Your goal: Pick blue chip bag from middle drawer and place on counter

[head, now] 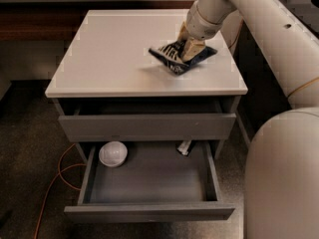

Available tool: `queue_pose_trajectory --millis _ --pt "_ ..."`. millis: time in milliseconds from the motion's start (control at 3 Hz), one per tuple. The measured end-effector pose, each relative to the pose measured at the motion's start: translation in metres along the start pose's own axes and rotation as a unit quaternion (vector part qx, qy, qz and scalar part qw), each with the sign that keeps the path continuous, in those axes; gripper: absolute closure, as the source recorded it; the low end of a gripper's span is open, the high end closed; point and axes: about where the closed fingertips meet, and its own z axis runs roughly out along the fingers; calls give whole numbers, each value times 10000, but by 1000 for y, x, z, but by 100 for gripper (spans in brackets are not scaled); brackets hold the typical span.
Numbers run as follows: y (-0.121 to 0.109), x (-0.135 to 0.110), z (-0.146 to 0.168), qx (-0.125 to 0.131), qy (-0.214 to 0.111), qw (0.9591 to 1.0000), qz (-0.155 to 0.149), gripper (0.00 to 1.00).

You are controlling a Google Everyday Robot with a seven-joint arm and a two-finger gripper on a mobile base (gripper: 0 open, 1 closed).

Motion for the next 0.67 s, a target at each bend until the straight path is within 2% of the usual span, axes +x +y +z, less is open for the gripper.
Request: queue_pose_trajectory --millis 333,667 --pt "0 -2 1 -6 16 10000 -17 0" --pt "0 -2 1 -6 16 10000 -17 0"
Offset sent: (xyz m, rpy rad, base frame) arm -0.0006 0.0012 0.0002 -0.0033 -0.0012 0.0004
